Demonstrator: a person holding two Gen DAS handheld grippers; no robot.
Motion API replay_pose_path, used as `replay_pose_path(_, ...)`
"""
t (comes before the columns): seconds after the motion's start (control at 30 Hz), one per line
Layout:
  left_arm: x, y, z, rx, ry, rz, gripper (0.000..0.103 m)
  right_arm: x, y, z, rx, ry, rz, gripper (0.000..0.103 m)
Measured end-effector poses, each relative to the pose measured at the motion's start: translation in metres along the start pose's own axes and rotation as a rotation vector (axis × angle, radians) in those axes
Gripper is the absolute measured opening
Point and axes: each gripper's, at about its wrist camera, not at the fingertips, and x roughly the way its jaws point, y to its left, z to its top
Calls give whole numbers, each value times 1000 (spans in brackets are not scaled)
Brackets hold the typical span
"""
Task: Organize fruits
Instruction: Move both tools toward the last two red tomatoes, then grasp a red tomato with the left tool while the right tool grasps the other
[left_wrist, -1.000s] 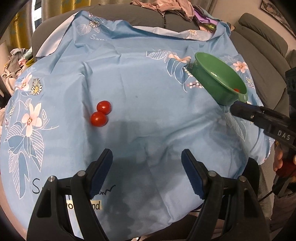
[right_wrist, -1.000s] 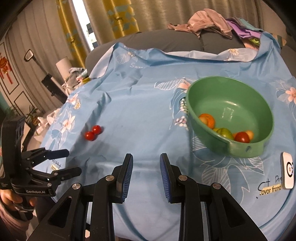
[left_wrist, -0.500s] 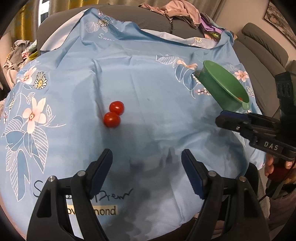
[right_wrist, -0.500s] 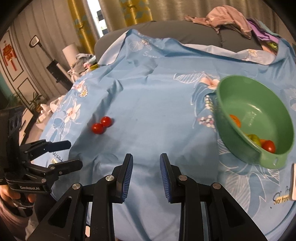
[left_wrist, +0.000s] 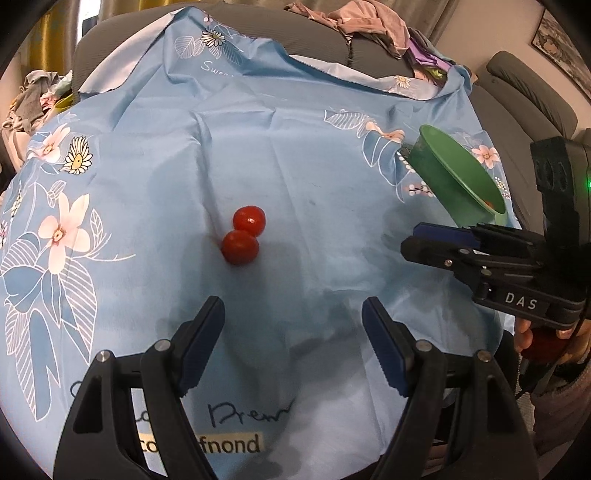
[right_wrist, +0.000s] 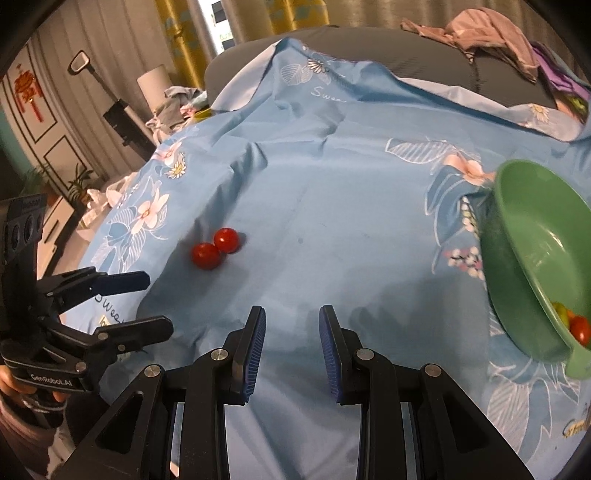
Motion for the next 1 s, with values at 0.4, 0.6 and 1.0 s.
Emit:
replay_pose_path(0.4, 1, 18, 8, -6, -10, 18, 77, 31, 17, 20, -77, 28, 74, 30)
replay_pose_path(0.6, 3, 28, 7, -3, -9, 26, 77, 48, 22, 29, -104, 44, 132, 30)
replay_pose_path(1.0, 8, 27, 18, 48, -17, 0, 77, 86, 31, 58, -87, 90, 229, 30)
